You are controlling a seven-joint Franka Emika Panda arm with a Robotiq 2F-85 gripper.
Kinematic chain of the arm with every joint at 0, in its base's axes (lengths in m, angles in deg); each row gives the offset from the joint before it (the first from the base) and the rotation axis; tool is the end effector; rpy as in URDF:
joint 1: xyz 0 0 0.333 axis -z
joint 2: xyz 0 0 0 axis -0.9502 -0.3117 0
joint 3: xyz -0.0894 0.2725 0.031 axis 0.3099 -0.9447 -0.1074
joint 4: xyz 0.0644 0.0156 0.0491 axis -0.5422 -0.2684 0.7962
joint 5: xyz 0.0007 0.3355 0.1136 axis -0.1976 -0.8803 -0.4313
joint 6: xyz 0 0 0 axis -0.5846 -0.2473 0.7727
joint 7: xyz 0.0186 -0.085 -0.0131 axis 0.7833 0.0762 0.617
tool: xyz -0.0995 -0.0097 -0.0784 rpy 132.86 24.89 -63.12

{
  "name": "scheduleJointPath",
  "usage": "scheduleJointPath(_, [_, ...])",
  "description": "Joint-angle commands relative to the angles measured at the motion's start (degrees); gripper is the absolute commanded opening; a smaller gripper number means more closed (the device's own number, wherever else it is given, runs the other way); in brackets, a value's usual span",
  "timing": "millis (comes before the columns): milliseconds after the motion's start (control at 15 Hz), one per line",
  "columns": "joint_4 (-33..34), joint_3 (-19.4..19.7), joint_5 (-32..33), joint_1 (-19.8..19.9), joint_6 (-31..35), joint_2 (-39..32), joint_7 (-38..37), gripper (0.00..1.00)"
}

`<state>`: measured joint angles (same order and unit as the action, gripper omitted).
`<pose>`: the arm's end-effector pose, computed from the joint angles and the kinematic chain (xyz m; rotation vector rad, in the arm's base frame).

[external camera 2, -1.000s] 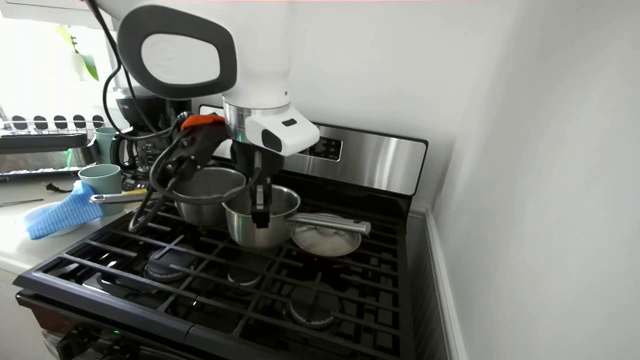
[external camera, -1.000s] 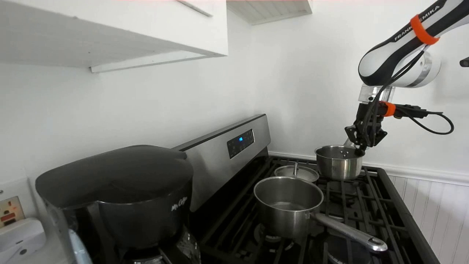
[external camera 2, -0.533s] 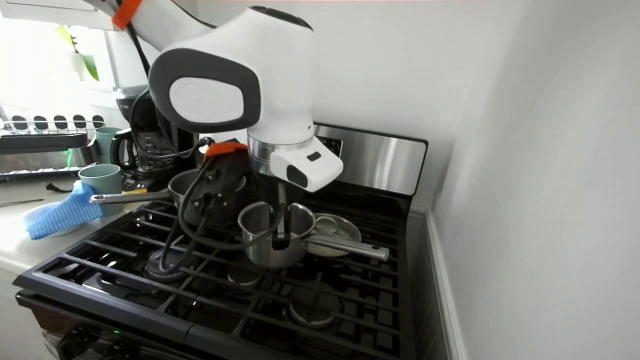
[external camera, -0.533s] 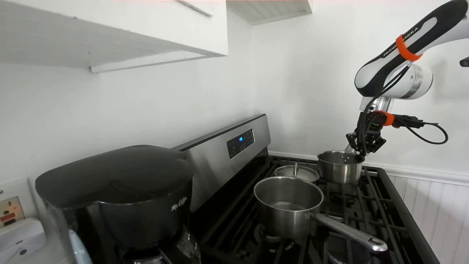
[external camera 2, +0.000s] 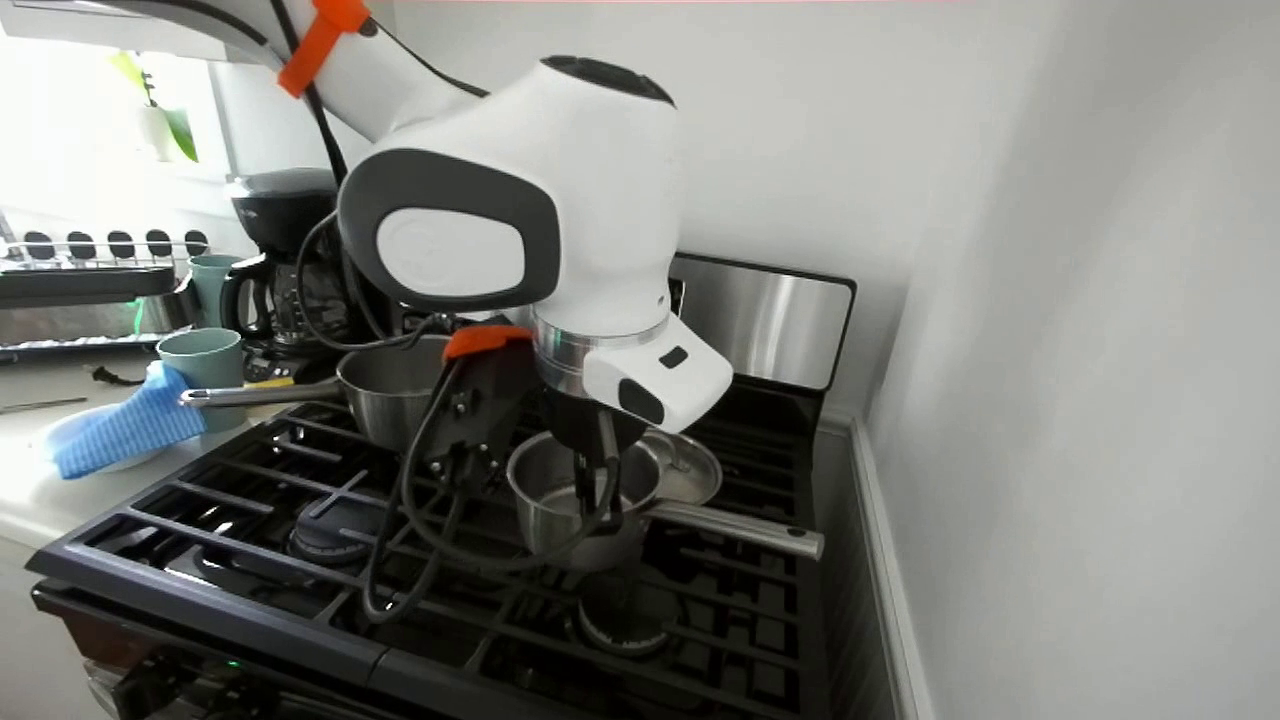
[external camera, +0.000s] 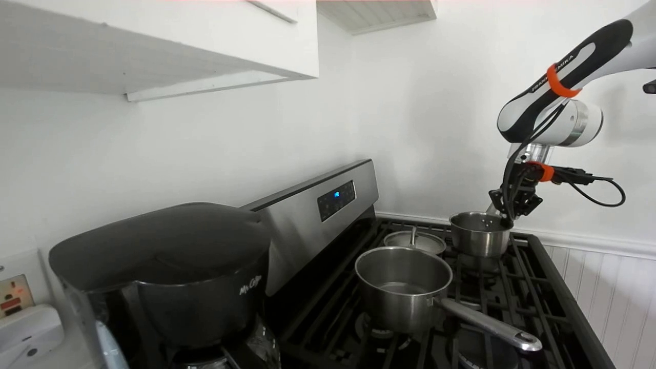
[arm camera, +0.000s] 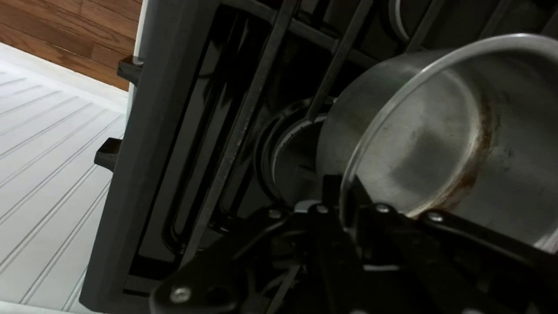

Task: Remove the small pot from the other pot, put it on the bottom right stove plate and then put the lid on the pot on the right

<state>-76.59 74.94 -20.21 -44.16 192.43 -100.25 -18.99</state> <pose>0.3905 -0.4274 0.3277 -2.6889 1.4553 -0.2048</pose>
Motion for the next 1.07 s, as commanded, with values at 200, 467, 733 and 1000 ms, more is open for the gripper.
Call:
scheduleJointPath(200, [4.99,-0.25,-1.32,1.94,0.53,-4.78,-4.31,0.02])
scheduleJointPath(467, [7.27,-0.94,-2.35,3.65,0.22,-7.89,-4.08,0.02])
scheduleJointPath(733, [9.58,-1.85,-3.50,5.34,0.03,-10.31,-3.33,0.02])
scheduleJointPath(1000, [12.11,-1.57,-1.69,5.47,-3.39,-11.92,-5.17,0.33])
